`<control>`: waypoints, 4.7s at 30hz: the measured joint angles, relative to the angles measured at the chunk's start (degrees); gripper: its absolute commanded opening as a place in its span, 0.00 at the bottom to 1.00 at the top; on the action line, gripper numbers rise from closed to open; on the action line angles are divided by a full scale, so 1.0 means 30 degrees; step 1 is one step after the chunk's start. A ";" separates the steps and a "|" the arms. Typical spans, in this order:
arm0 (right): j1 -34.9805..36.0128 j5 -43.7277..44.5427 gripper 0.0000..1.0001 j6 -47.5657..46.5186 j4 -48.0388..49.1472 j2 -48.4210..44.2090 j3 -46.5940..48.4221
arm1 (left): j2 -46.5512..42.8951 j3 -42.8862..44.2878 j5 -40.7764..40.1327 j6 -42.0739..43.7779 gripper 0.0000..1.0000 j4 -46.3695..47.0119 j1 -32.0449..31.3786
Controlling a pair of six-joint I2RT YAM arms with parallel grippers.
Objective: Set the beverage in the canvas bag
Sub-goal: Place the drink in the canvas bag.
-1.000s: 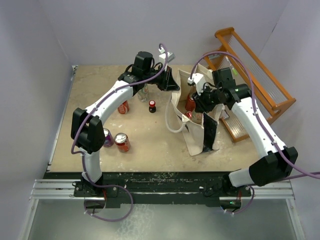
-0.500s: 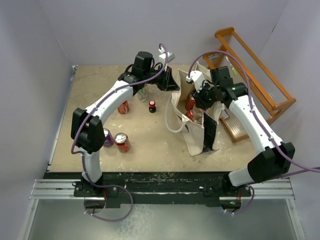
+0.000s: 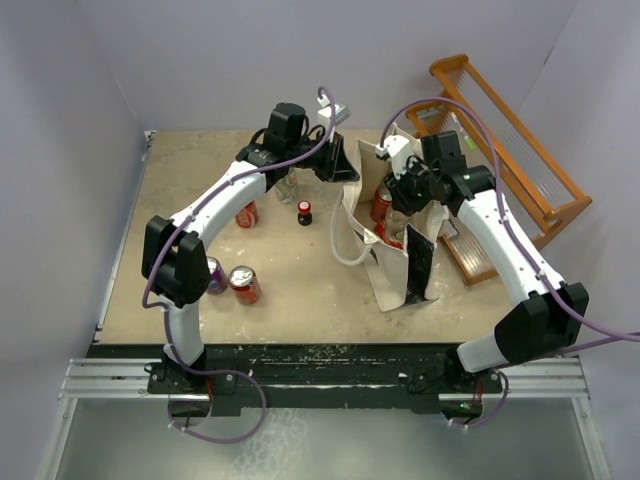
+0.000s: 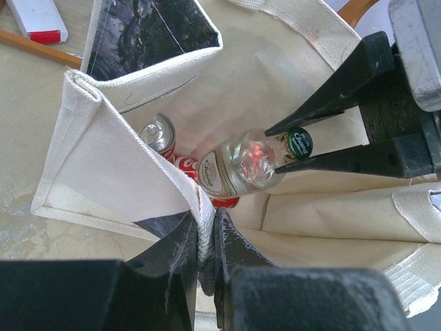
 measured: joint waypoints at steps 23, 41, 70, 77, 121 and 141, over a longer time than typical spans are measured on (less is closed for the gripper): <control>0.0000 -0.2936 0.00 -0.2499 -0.5034 -0.2025 0.0372 | 0.0007 0.0087 -0.0007 0.0058 0.00 -0.0117 -0.0095; 0.0044 -0.1304 0.00 -0.0874 -0.2171 -0.0029 -0.0146 | 0.0175 0.0342 0.0459 0.0189 0.00 -0.0379 -0.0124; -0.0036 -0.1202 0.00 -0.0903 0.1188 -0.0036 -0.1996 | 0.0466 0.0561 0.0838 0.0248 0.00 -0.0226 -0.0124; -0.0066 -0.1435 0.00 -0.1712 -0.0102 0.0066 -0.2033 | 0.0466 0.0561 0.0838 0.0459 0.00 -0.0233 -0.0124; 0.0000 -0.0546 0.57 -0.0576 0.4248 0.0627 -0.5078 | 0.0466 0.0554 0.0991 0.0481 0.00 -0.0204 -0.0124; 0.0000 -0.0699 0.64 -0.0444 0.3555 0.0503 -0.2040 | 0.0466 0.0561 0.0991 0.0474 0.00 -0.0058 -0.0124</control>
